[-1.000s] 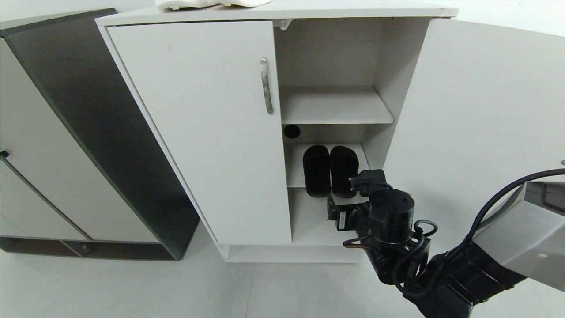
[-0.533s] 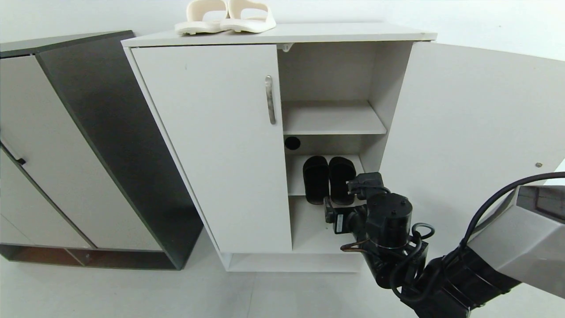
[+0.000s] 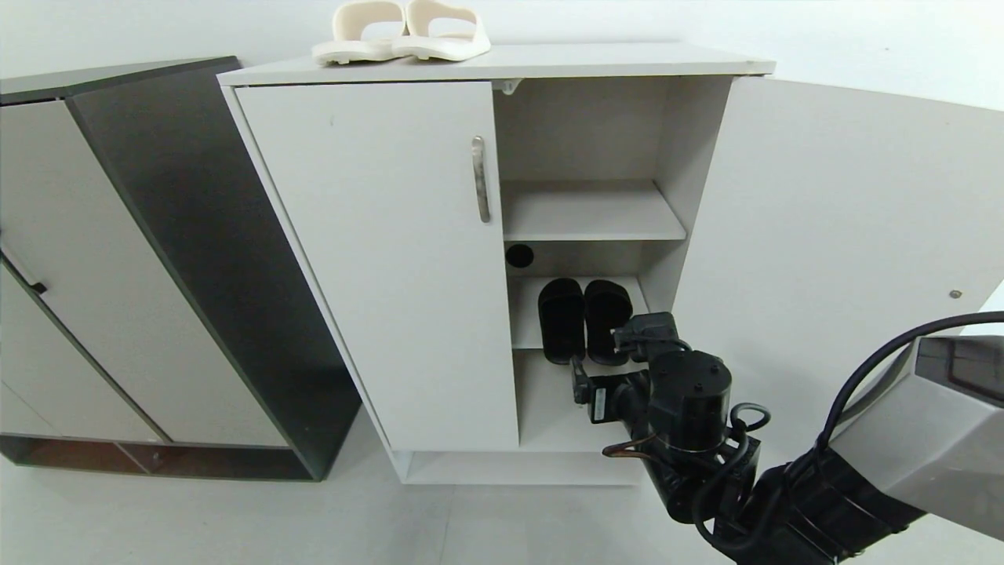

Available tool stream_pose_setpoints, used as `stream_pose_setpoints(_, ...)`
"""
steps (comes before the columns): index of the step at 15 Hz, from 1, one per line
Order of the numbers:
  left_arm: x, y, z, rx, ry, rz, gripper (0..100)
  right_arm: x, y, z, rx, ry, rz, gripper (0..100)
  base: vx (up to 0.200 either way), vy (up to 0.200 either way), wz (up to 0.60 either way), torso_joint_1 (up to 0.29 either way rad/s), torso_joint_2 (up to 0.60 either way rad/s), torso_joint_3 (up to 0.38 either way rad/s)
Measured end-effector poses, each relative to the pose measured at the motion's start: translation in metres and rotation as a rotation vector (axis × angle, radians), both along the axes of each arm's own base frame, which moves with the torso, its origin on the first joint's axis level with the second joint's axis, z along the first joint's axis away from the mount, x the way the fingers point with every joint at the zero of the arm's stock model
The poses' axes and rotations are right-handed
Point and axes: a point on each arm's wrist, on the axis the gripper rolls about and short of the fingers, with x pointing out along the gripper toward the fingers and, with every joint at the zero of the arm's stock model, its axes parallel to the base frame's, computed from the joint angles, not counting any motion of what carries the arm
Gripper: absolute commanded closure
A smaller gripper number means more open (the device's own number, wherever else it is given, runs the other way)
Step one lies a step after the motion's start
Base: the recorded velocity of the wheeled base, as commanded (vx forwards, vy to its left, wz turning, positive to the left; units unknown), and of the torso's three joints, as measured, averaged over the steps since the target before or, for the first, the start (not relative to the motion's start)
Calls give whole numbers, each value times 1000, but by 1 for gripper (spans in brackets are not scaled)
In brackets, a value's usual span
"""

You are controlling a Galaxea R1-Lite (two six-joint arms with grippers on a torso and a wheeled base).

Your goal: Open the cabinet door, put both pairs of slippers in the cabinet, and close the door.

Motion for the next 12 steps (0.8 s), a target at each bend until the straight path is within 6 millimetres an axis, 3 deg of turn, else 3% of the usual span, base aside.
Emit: stream_pose_setpoints(12, 0, 0, 0, -1, 0, -2, 100, 0, -5, -4, -2, -3, -12, 0, 0, 200, 0, 2, 4, 5)
